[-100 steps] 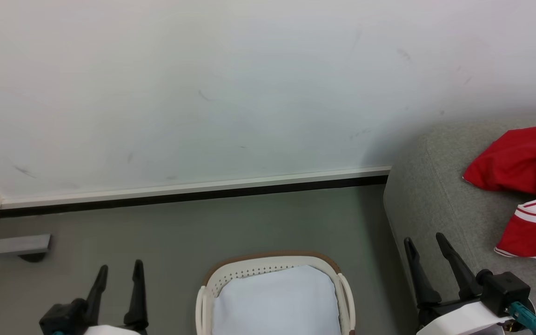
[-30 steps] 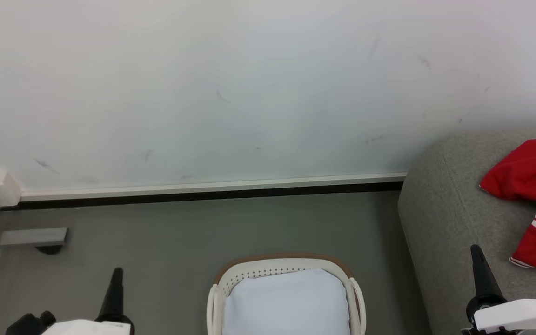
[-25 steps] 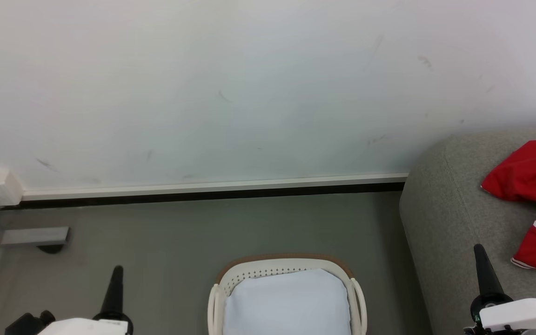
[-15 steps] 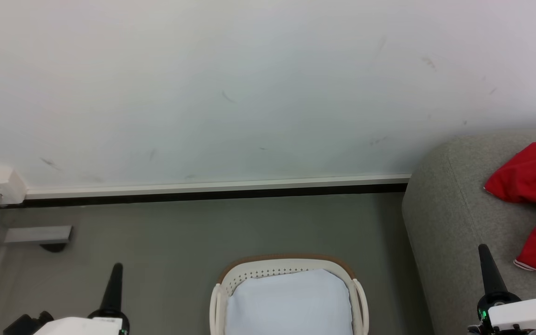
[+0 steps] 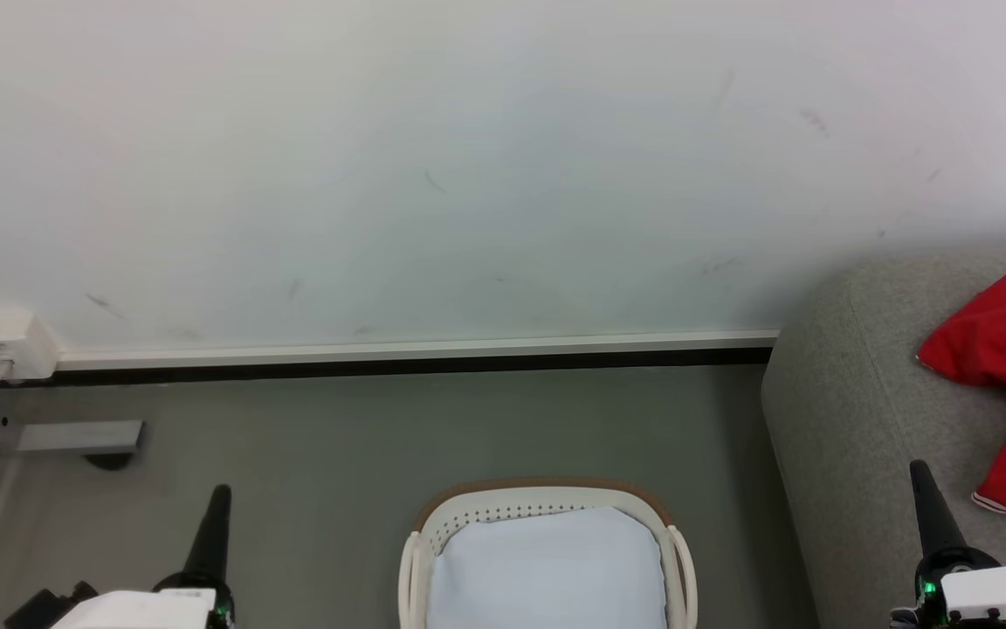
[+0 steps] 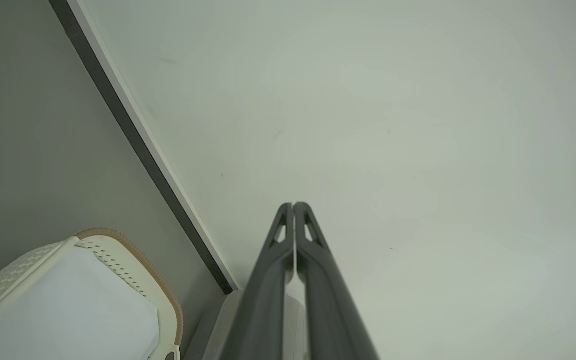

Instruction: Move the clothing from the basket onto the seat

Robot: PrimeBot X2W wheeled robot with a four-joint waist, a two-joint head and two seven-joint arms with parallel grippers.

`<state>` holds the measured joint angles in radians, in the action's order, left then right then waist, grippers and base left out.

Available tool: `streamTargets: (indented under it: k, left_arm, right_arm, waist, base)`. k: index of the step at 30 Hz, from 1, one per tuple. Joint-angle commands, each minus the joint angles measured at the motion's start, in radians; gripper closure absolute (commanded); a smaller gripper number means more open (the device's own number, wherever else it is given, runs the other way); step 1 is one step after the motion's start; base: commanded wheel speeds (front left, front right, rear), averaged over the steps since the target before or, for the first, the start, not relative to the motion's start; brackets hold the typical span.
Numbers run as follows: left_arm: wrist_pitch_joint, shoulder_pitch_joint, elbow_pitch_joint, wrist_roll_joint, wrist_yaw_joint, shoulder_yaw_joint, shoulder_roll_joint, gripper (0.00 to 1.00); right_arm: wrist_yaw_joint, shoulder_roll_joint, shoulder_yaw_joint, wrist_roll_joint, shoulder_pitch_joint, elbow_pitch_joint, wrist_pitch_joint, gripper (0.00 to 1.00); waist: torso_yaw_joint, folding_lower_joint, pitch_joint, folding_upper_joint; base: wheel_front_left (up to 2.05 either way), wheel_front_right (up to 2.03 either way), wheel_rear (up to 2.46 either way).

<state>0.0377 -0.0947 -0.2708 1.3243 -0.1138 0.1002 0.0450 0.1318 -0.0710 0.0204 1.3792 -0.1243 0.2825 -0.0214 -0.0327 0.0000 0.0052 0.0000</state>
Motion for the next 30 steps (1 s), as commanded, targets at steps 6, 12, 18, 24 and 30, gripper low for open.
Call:
streamTargets:
  k: [6,12,18,24,30]
  left_arm:
    - [0.017,-0.017,0.013,0.062,-0.006,0.008,0.008,1.00]
    - [0.031,-0.019,0.016,0.109,-0.008,0.009,0.008,1.00]
    - [0.043,-0.020,0.019,0.151,-0.008,0.011,0.008,1.00]
    - [0.054,-0.022,0.023,0.192,-0.010,0.013,0.008,1.00]
    - [0.066,-0.024,0.026,0.238,-0.011,0.015,0.008,1.00]
  right_arm:
    - [-0.002,-0.003,0.018,0.054,0.002,-0.015,-0.017,1.00]
    - [-0.002,-0.002,0.031,0.096,0.004,-0.019,-0.030,1.00]
    - [-0.002,-0.001,0.041,0.132,0.006,-0.022,-0.040,1.00]
    - [-0.002,0.000,0.052,0.171,0.008,-0.025,-0.052,1.00]
    - [-0.002,0.002,0.063,0.206,0.010,-0.029,-0.064,1.00]
  waist:
    - [0.005,0.0000,-0.001,0.0000]
    - [0.010,0.0000,-0.002,0.0000]
    - [0.015,0.0000,-0.002,0.0000]
    - [0.020,0.0000,-0.003,0.0000]
    - [0.025,0.0000,-0.004,0.0000]
  base:
    - [0.00,0.00,0.00]
    - [0.00,0.00,0.00]
    - [0.00,0.00,0.00]
    - [0.00,0.00,0.00]
    - [0.00,0.00,0.00]
